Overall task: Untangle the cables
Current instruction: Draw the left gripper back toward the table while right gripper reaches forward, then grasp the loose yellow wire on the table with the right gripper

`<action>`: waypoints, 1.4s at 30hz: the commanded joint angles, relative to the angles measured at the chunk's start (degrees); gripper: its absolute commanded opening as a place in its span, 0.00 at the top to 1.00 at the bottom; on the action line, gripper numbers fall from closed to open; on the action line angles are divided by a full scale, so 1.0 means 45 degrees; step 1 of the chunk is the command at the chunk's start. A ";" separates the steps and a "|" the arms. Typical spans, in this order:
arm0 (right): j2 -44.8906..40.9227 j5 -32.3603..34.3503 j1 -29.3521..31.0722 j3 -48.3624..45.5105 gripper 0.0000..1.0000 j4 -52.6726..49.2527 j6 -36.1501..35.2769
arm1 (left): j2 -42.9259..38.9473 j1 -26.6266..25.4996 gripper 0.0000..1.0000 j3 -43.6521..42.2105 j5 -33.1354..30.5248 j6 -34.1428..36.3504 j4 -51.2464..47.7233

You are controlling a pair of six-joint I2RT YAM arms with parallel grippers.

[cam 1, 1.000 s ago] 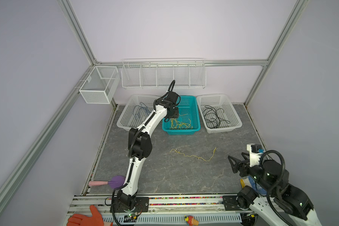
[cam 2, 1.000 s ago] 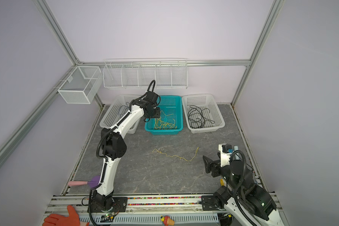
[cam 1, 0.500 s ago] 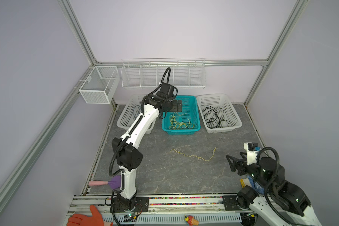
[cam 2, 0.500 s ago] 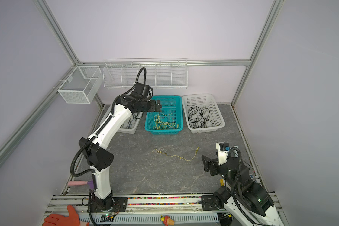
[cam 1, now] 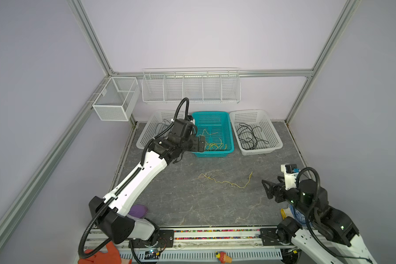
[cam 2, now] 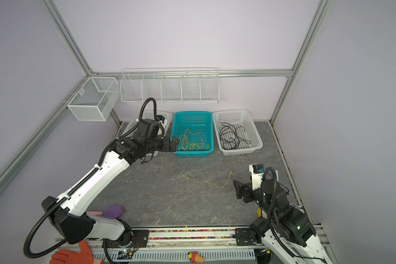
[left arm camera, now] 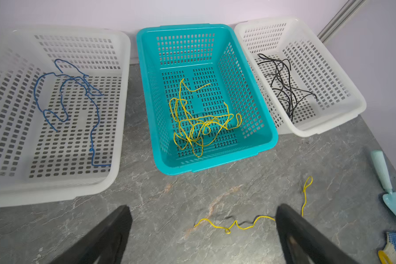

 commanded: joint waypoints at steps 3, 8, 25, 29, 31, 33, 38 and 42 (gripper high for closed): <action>0.0829 -0.0433 -0.0077 0.0584 0.12 0.0182 -0.0165 | -0.2520 0.0023 0.01 -0.3161 -0.0218 0.0830 0.2991; 0.0882 -0.0308 -0.0052 0.0591 0.12 0.0922 0.0301 | -0.4479 0.0043 0.01 -0.5981 -0.0751 0.1130 0.4410; 0.5798 -0.1047 0.2151 0.0547 0.12 0.2762 0.1793 | -0.6294 0.0043 0.01 -0.8724 -0.3631 0.1091 0.4818; 0.6942 -0.0560 0.2896 0.0703 0.12 0.3072 0.2040 | -0.6641 0.0043 0.01 -0.8919 -0.3936 0.1198 0.5125; 0.7338 -0.0437 0.3154 0.0716 0.12 0.3317 0.2088 | -0.6900 0.0043 0.01 -0.9100 -0.3939 0.1130 0.5286; 0.7726 -0.0400 0.3326 0.0626 0.12 0.3683 0.2190 | -0.7247 0.0004 0.01 -0.8959 -0.3696 0.0907 0.4956; 0.9089 -0.0465 0.3599 0.0785 0.12 0.4238 0.2348 | -0.8720 -0.0014 0.01 -0.8816 -0.3595 -0.0061 0.3173; 1.0324 -0.0697 0.4060 0.0985 0.11 0.4972 0.2490 | -1.0413 -0.0015 0.01 -1.0085 -0.3310 -0.0324 0.2888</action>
